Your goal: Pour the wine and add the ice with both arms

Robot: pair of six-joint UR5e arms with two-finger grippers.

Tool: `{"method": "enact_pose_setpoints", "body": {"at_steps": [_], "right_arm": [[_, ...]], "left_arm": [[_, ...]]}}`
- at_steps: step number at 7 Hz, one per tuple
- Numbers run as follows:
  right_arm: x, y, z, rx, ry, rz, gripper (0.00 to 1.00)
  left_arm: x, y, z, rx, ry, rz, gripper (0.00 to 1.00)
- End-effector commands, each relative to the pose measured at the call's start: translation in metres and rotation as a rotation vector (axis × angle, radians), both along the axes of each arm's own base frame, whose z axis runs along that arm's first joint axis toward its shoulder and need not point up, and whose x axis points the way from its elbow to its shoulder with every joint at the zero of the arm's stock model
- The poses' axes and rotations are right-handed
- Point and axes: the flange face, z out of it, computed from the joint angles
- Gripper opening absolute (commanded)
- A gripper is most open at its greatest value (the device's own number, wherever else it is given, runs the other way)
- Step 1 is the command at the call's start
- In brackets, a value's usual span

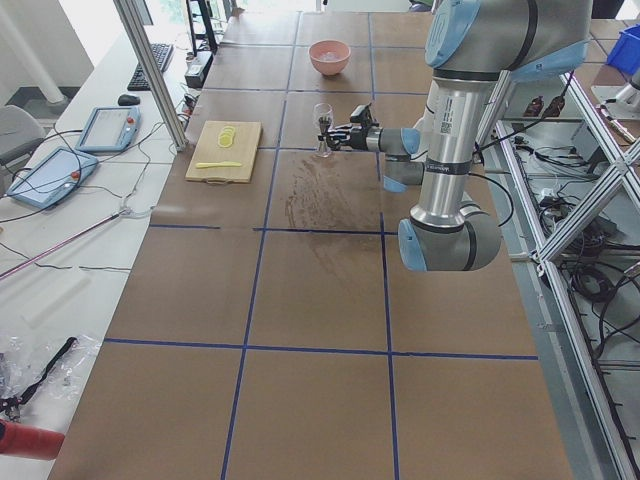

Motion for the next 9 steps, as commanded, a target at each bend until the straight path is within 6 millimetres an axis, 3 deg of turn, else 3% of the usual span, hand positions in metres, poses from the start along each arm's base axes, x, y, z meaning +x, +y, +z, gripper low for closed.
{"method": "enact_pose_setpoints", "body": {"at_steps": [1, 6, 9], "right_arm": [[0.000, 0.000, 0.002, -0.004, 0.001, -0.001, 1.00], [0.000, 0.000, 0.003, -0.008, 0.000, 0.001, 1.00], [0.000, 0.001, 0.005, -0.012, 0.001, 0.001, 1.00]], "left_arm": [[0.011, -0.003, -0.019, 0.038, -0.130, -0.015, 0.00], [0.015, -0.023, -0.060, 0.147, -0.430, -0.106, 0.00], [0.017, -0.031, -0.067, 0.204, -0.657, -0.153, 0.00]]}}
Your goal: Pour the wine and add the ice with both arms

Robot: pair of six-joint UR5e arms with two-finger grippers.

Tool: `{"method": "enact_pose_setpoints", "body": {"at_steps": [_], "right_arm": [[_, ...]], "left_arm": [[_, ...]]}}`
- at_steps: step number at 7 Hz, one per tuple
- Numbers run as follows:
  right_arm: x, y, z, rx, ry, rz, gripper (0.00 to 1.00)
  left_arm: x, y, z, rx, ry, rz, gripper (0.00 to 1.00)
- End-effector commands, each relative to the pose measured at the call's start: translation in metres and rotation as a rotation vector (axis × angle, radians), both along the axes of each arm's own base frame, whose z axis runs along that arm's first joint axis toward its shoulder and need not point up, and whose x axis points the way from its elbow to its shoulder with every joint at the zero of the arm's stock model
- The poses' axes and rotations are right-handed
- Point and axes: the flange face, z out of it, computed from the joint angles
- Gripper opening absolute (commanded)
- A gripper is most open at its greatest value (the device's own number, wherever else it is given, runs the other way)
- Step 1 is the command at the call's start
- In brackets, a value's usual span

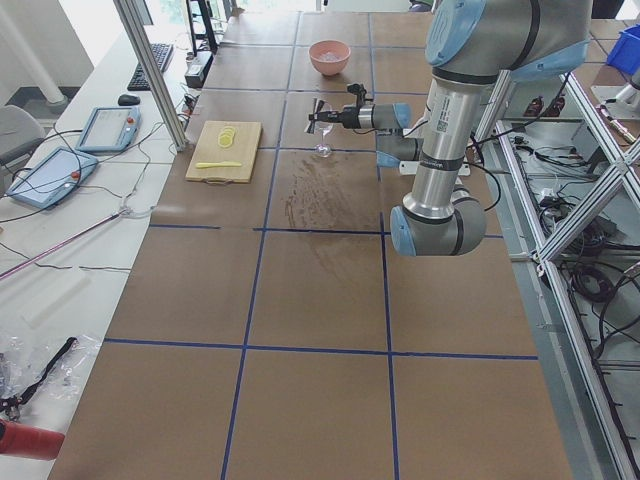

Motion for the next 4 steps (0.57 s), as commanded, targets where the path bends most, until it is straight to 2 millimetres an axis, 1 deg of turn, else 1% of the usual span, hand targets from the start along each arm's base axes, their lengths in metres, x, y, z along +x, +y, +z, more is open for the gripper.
{"method": "enact_pose_setpoints", "body": {"at_steps": [1, 3, 4], "right_arm": [[-0.001, 0.000, 0.001, -0.002, -0.001, -0.001, 1.00], [0.000, 0.000, 0.002, -0.004, -0.001, 0.000, 1.00], [0.000, 0.000, 0.002, -0.004, -0.001, 0.000, 1.00]], "left_arm": [[-0.001, -0.002, -0.007, 0.054, -0.162, -0.046, 0.00], [-0.001, -0.001, -0.008, 0.114, -0.328, -0.052, 0.00], [-0.002, -0.001, -0.022, 0.140, -0.392, -0.081, 0.00]]}}
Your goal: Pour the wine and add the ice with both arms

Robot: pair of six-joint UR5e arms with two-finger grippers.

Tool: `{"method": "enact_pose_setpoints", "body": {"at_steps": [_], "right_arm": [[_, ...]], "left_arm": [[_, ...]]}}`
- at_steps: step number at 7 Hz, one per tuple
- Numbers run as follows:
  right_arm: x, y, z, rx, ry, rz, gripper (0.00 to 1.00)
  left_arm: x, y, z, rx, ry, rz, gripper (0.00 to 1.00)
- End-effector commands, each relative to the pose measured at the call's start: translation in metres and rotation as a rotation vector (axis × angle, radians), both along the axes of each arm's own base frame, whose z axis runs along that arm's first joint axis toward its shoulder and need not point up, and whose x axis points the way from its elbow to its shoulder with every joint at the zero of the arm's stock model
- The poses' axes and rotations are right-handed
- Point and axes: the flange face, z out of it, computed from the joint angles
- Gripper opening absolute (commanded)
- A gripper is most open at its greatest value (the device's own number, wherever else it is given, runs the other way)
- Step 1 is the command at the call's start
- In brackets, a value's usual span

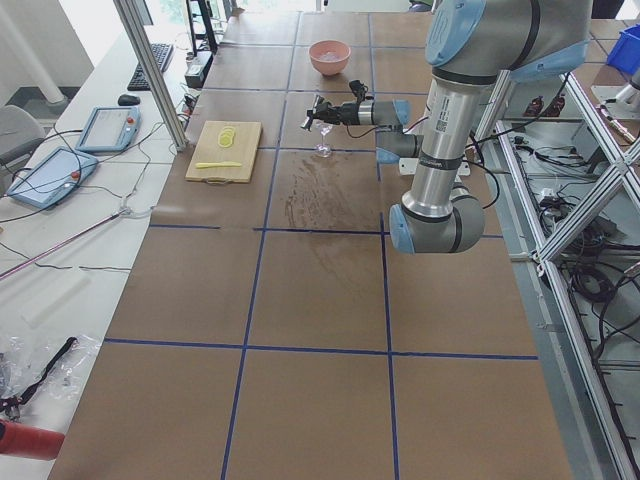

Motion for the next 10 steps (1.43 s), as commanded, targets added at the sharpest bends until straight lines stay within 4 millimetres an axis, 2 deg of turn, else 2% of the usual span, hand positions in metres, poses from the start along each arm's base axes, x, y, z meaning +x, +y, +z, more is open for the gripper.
{"method": "enact_pose_setpoints", "body": {"at_steps": [1, 6, 10], "right_arm": [[0.000, 0.000, 0.000, -0.010, -0.003, 0.010, 1.00], [0.000, 0.001, 0.001, -0.014, -0.003, 0.012, 1.00], [0.000, 0.001, 0.004, -0.020, -0.005, 0.011, 1.00]], "left_arm": [[0.000, 0.001, -0.014, 0.042, -0.104, -0.025, 0.00], [-0.004, 0.001, -0.015, 0.116, -0.369, -0.068, 0.00], [-0.004, 0.001, -0.025, 0.150, -0.482, -0.090, 0.00]]}}
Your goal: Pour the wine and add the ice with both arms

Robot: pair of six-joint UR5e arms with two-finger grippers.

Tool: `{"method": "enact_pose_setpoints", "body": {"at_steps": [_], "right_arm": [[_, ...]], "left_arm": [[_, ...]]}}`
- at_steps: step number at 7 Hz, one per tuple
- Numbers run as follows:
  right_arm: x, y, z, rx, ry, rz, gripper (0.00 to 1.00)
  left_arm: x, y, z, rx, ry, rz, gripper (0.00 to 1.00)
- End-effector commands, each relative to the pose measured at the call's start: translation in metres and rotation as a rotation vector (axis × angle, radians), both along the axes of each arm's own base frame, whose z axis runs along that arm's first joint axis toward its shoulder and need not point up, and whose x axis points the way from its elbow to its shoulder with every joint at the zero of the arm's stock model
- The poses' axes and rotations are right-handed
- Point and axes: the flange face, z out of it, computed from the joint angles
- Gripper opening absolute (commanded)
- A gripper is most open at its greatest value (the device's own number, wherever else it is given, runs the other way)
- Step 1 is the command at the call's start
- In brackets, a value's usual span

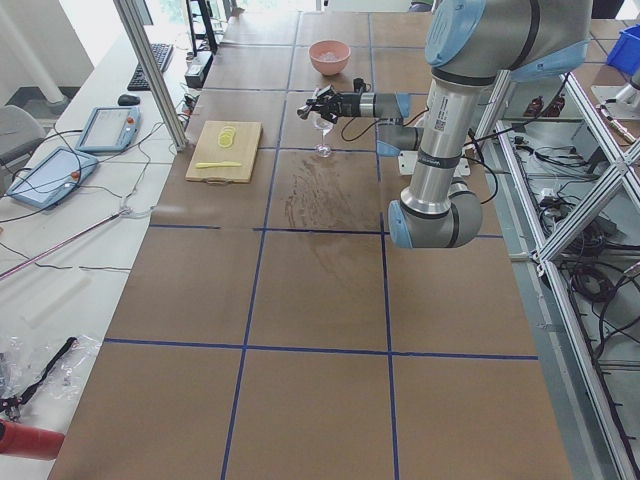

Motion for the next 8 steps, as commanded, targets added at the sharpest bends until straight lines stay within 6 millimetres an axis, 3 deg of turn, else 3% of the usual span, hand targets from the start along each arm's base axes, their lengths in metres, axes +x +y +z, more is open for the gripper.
{"method": "enact_pose_setpoints", "body": {"at_steps": [1, 3, 8], "right_arm": [[0.000, 0.000, 0.001, -0.001, -0.001, 0.000, 1.00], [0.000, 0.000, 0.001, -0.001, -0.001, 0.000, 1.00], [0.000, 0.000, -0.001, 0.003, -0.001, 0.000, 1.00]], "left_arm": [[0.000, 0.000, -0.002, 0.006, -0.020, -0.002, 0.00], [0.000, 0.000, -0.002, 0.005, -0.015, -0.002, 0.00], [-0.049, -0.004, -0.006, 0.061, 0.374, -0.011, 0.00]]}}
